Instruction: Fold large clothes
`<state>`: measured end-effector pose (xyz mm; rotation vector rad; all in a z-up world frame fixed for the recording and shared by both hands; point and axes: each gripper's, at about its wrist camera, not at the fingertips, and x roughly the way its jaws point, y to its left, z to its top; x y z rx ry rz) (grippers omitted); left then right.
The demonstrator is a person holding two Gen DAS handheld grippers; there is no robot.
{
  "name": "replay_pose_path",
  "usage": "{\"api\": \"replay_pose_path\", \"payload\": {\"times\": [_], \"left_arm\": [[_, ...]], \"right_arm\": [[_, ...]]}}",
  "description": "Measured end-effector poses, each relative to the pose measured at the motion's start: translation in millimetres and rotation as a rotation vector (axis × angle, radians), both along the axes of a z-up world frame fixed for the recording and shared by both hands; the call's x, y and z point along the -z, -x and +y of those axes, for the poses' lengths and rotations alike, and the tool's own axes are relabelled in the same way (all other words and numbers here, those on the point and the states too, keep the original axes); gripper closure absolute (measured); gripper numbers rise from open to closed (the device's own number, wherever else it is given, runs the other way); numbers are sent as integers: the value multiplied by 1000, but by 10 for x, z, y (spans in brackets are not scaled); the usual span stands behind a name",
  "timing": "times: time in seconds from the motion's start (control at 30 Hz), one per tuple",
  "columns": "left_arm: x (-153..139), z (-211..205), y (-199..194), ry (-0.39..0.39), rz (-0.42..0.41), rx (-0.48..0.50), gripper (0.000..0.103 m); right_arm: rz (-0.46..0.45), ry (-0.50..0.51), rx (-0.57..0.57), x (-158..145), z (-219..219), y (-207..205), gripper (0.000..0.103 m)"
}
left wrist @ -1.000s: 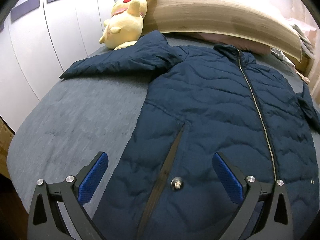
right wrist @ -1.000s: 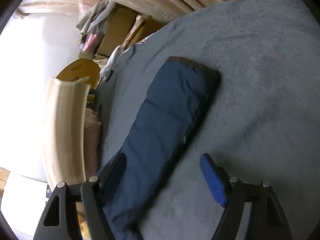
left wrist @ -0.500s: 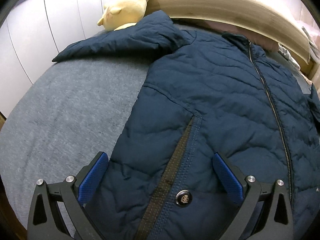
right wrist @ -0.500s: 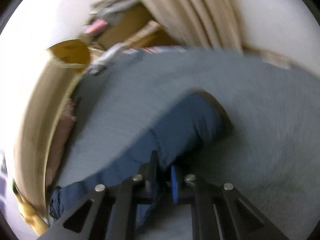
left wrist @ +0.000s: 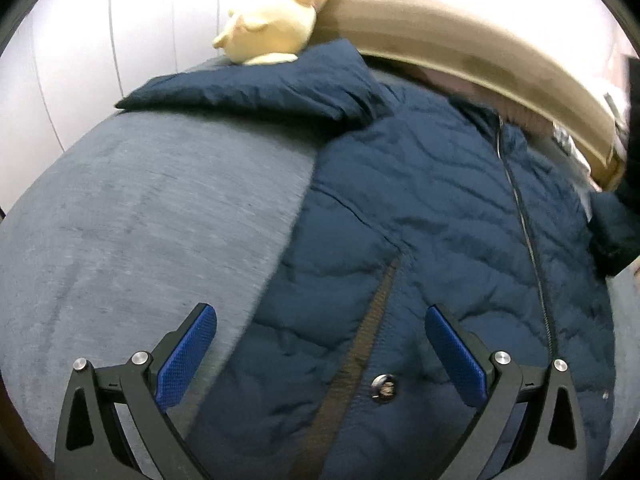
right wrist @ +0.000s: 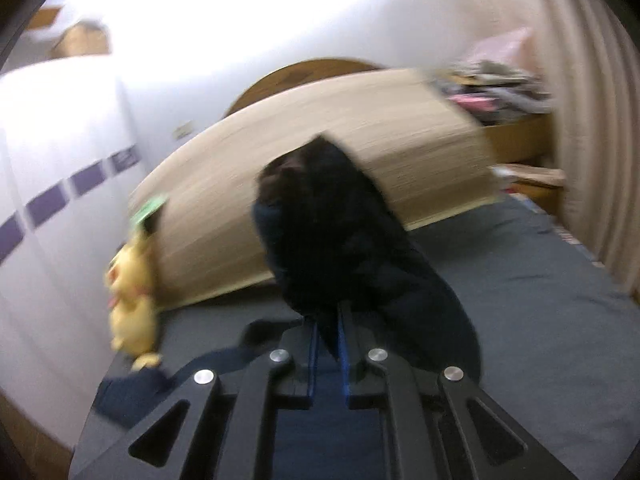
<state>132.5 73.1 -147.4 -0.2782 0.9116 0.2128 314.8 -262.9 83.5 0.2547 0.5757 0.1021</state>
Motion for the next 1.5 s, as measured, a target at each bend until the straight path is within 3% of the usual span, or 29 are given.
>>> {"api": "replay_pose_path", "payload": {"times": [0.2, 0.3, 0.33, 0.37, 0.43, 0.57, 0.67, 0.8, 0.83, 0.9, 1.0, 1.07, 1.13, 1.33, 1.37, 1.4, 1.43, 1.47, 1.5], "left_arm": [[-194, 323, 121, 18, -54, -71, 0], [-229, 430, 148, 21, -64, -89, 0], [-240, 463, 157, 24, -67, -93, 0], [-253, 488, 162, 28, -69, -95, 0], [-288, 515, 146, 34, -73, -90, 0], [-407, 467, 33, 46, -86, -72, 0], [-567, 329, -130, 79, -103, -7, 0], [-717, 75, -512, 269, -88, 137, 0], [-721, -30, -704, 362, -65, 191, 0], [-699, -198, -964, 469, -35, 231, 0], [-557, -524, -1373, 621, 31, 297, 0], [-448, -702, -1569, 679, 64, 312, 0], [-278, -853, -1805, 690, 113, 278, 0], [69, -1065, -2112, 620, 191, 186, 1], [101, -1048, -2141, 622, 200, 176, 5], [141, -1053, -2157, 625, 210, 165, 27], [198, -1075, -2196, 594, 242, 147, 42], [210, -1048, -2201, 564, 264, 132, 75], [256, -1028, -2228, 559, 279, 120, 84]], "right_arm": [[157, 126, -127, 708, 1113, 0, 92], [292, 231, -182, 1212, 1508, -100, 78], [331, 249, -192, 1338, 1507, -134, 61], [377, 262, -204, 1462, 1561, -156, 30], [377, 241, -224, 1502, 1529, -139, 3], [351, 183, -251, 1374, 1415, -119, 2], [272, 50, -247, 1186, 1195, -5, 2], [197, -147, -176, 1103, 628, 299, 2], [192, -169, -159, 1143, 530, 375, 2], [186, -197, -127, 1283, 303, 578, 2], [165, -195, -44, 1539, -27, 944, 2], [165, -232, 7, 1747, -201, 1101, 2], [164, -256, 47, 1938, -310, 1228, 2], [158, -289, 54, 2229, -335, 1354, 2], [157, -289, 49, 2253, -329, 1348, 2], [157, -287, 46, 2272, -317, 1331, 2], [155, -291, 46, 2284, -325, 1333, 2], [153, -298, 43, 2293, -332, 1333, 2], [154, -303, 40, 2303, -333, 1319, 2]]}}
